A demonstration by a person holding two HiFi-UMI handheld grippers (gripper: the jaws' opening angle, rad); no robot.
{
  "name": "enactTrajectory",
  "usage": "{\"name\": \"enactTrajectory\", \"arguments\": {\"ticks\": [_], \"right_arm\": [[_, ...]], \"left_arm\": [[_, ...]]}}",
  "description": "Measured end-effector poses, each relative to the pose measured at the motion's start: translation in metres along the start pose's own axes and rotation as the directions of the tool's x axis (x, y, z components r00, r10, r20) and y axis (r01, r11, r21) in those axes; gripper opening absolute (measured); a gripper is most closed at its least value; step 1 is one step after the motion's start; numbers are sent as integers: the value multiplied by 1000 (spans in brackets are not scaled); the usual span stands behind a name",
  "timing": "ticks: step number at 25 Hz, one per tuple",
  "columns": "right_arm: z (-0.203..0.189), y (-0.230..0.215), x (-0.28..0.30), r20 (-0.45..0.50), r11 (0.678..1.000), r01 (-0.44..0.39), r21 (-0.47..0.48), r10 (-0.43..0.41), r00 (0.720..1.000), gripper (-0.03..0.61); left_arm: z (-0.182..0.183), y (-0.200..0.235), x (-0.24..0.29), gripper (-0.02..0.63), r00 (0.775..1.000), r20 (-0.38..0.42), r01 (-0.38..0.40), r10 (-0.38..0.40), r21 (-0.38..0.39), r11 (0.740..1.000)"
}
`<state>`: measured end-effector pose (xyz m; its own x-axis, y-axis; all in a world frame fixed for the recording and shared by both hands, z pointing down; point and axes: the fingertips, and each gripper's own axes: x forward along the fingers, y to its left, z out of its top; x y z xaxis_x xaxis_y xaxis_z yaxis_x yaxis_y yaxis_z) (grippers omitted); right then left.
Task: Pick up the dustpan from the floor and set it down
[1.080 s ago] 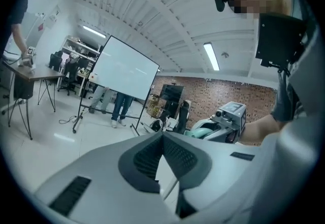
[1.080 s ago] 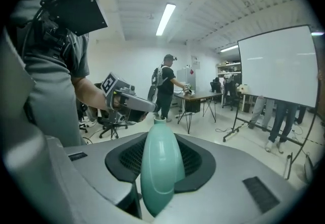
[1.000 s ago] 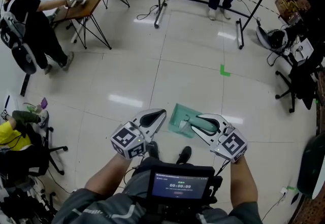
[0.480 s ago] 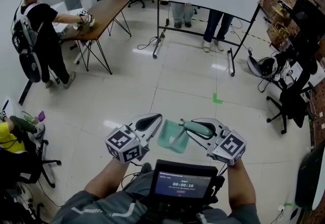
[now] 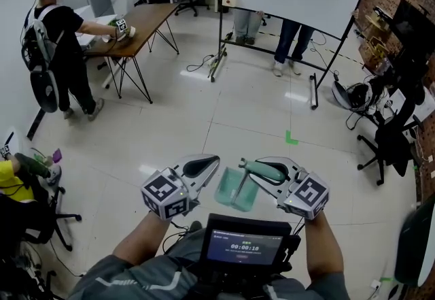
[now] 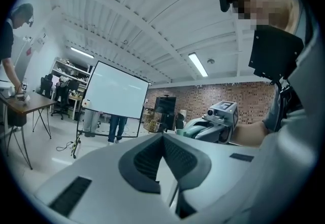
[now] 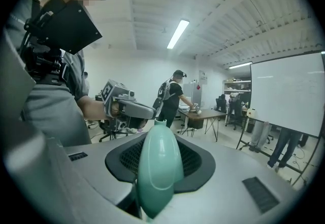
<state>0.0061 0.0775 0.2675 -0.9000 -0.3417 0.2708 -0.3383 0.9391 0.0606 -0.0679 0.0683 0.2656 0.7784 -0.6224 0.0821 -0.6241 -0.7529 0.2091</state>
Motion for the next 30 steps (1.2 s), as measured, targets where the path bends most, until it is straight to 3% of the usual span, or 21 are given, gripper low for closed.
{"name": "enactTrajectory", "arguments": {"ticks": [9, 15, 24, 28, 30], "right_arm": [[-1, -3, -6, 0, 1000, -2, 6, 2, 1000, 143], [1, -4, 8, 1, 1000, -10, 6, 10, 1000, 143], [7, -16, 45, -24, 1000, -8, 4, 8, 1000, 141], [8, -28, 78, -27, 1000, 18, 24, -18, 999, 141], [6, -36, 95, -25, 999, 25, 25, -25, 999, 140]], "left_arm": [[5, -4, 1, 18, 1000, -7, -2, 2, 10, 1000], [5, 10, -5, 20, 1000, 28, -3, 4, -37, 999], [10, 52, -22, 21, 999, 29, -30, 32, -41, 999], [2, 82, -36, 21, 999, -12, -50, 51, 56, 997], [0, 98, -40, 22, 999, -10, -31, 32, 65, 997]]}}
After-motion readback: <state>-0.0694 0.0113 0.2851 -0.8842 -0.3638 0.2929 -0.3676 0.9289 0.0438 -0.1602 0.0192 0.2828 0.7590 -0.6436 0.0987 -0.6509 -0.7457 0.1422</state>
